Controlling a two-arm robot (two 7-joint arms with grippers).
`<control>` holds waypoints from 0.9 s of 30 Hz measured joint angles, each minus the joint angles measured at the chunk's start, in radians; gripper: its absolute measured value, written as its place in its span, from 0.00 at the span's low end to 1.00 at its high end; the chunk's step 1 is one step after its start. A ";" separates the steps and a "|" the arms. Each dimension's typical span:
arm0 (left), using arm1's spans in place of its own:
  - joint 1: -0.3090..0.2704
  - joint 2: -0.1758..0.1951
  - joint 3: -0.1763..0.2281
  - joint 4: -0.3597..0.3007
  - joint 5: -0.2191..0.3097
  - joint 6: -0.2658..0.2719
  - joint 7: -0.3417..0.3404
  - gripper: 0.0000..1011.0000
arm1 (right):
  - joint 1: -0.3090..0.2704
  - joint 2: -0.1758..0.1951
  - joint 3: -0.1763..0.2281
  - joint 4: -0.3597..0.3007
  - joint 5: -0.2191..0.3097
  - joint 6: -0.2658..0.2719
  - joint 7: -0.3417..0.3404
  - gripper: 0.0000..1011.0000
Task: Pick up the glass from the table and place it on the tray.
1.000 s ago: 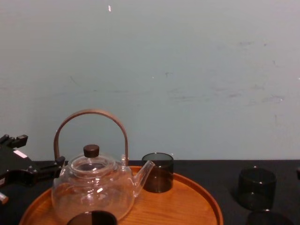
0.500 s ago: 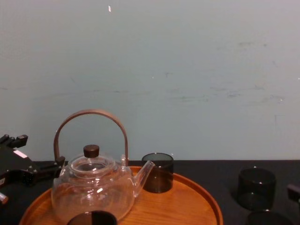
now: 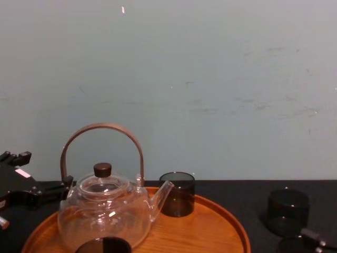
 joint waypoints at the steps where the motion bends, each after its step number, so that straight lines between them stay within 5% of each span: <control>1: 0.000 0.000 0.000 0.000 0.000 0.000 0.000 1.00 | -0.002 -0.002 -0.001 0.000 0.000 0.000 0.004 0.99; 27: 0.000 0.000 0.000 0.000 0.000 0.000 0.000 1.00 | -0.028 -0.065 0.027 0.047 -0.018 0.026 0.068 0.99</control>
